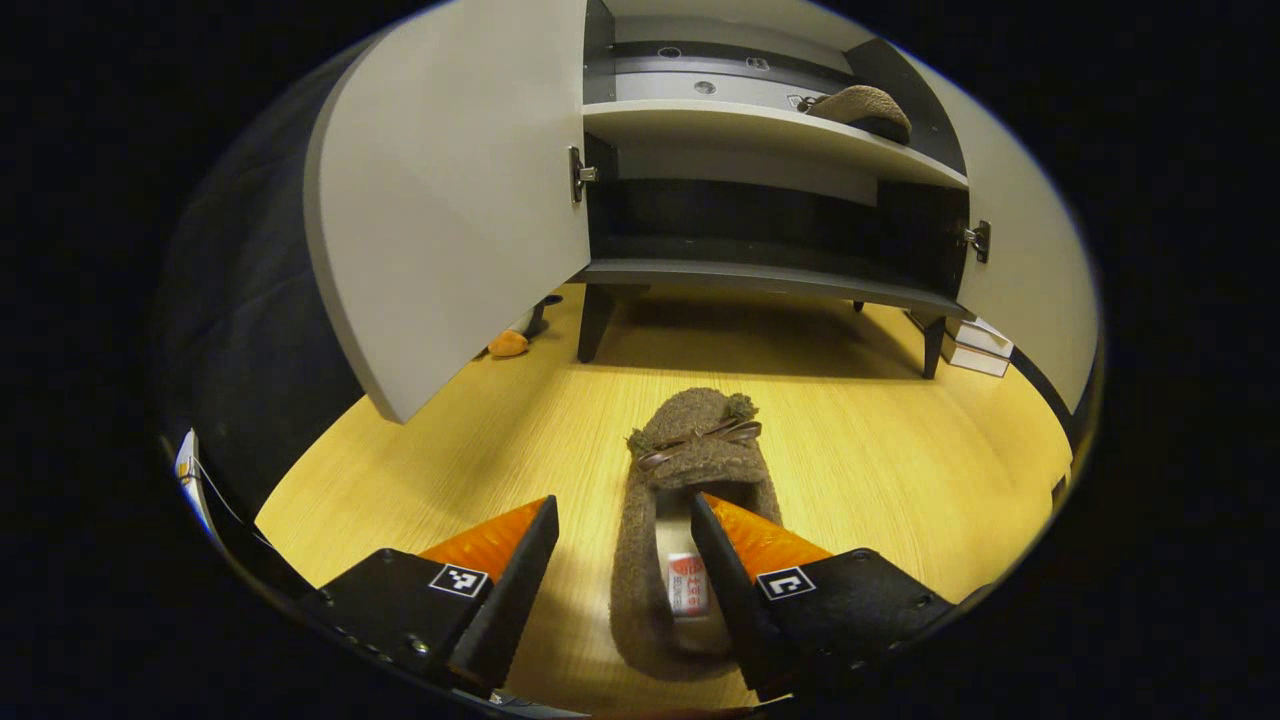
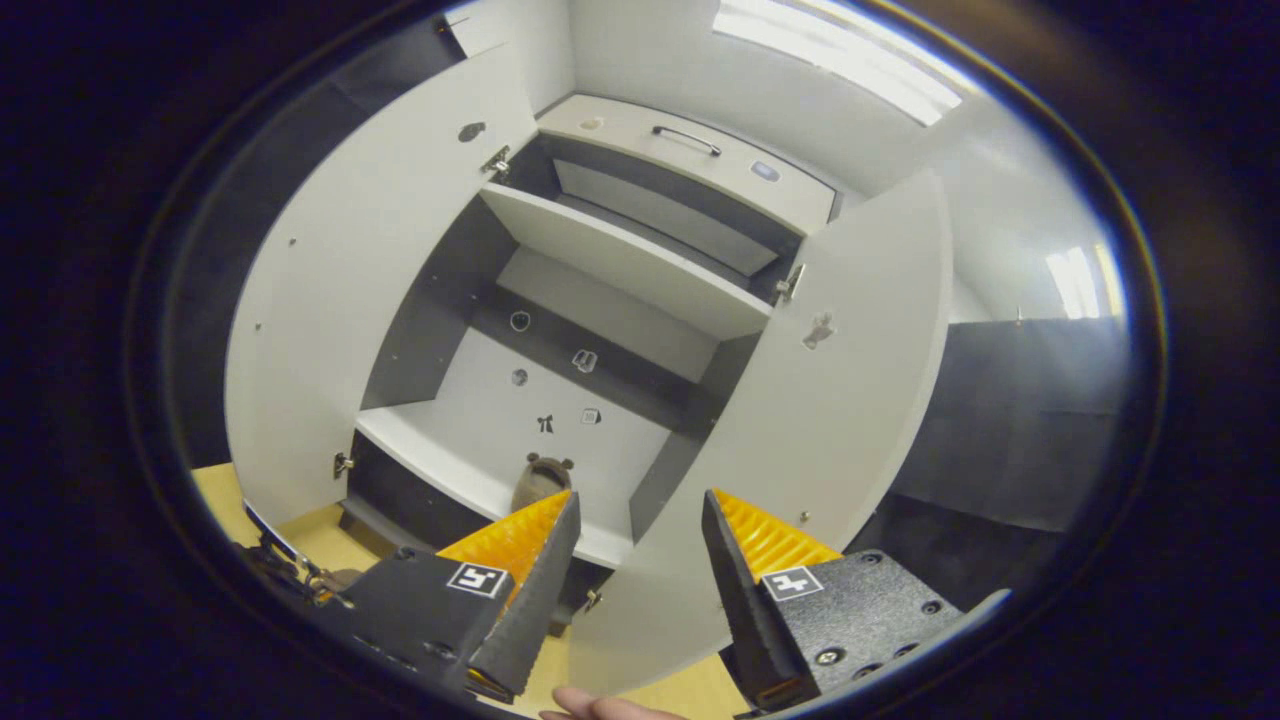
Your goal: Grab one shoe with the right hand and put it into the shoe cabinet, grab the other shoe with the left hand and put it into the shoe cabinet; then close the right door with the right hand and the left door with the left hand.
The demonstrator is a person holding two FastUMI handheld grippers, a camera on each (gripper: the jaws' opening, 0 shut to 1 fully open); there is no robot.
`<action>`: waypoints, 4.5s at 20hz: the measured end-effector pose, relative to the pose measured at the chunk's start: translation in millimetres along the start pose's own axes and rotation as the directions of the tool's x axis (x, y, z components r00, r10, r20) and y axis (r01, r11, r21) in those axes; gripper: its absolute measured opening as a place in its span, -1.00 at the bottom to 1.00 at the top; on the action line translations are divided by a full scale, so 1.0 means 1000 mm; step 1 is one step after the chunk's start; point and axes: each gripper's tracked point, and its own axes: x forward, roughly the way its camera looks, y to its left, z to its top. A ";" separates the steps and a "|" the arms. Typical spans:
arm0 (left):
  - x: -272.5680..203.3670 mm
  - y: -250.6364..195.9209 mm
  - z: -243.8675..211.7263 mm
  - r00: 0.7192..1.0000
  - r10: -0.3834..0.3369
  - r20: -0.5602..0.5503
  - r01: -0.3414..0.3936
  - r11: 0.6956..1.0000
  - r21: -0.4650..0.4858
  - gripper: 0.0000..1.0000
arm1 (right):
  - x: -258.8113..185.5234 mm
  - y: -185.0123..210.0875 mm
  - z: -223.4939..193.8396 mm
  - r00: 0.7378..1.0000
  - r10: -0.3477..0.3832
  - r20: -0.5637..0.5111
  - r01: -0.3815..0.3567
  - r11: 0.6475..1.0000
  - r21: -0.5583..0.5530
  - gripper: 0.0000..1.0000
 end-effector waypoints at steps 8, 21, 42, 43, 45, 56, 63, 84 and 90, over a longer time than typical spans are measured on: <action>0.023 -0.005 -0.014 0.995 0.017 -0.101 -0.012 0.999 0.053 -0.89 | 0.013 0.021 -0.013 0.999 -0.022 -0.035 0.018 0.994 -0.106 0.56; -0.039 -0.015 0.063 1.000 -0.015 -0.001 0.015 0.991 0.130 -0.88 | 0.006 0.051 -0.034 0.991 0.070 -0.113 -0.071 0.997 -0.003 0.56; 0.044 -0.062 0.448 0.966 0.067 0.248 -0.096 0.990 0.105 -0.88 | -0.005 -0.029 -0.059 0.999 -0.027 -0.025 0.029 0.995 0.099 0.56; 0.056 -0.064 0.446 0.972 0.067 0.226 -0.092 0.991 0.099 -0.88 | -0.007 -0.031 -0.064 0.998 -0.033 -0.045 0.037 0.994 0.103 0.56; 0.074 -0.062 0.442 0.979 0.082 0.189 -0.105 0.988 0.113 -0.88 | -0.009 -0.041 -0.067 0.997 -0.054 -0.058 0.060 0.993 0.107 0.56; 0.066 -0.059 0.444 0.990 0.062 0.124 -0.073 0.993 0.091 0.00 | 0.002 -0.032 -0.083 0.992 -0.015 -0.129 0.054 0.952 0.302 0.56; 0.008 -0.065 0.444 0.961 -0.024 0.276 -0.008 0.994 0.112 0.09 | 0.004 -0.019 -0.075 0.995 0.029 -0.097 0.003 0.949 0.314 0.65; -0.270 -0.053 0.335 0.807 -0.113 0.580 0.046 0.991 0.129 0.92 | -0.005 -0.019 -0.073 0.993 0.107 -0.044 -0.087 0.939 0.332 0.84; -0.254 -0.069 0.329 0.843 -0.126 0.523 0.120 0.992 0.046 0.93 | -0.044 -0.082 -0.117 0.994 0.001 -0.113 0.039 0.935 0.352 0.88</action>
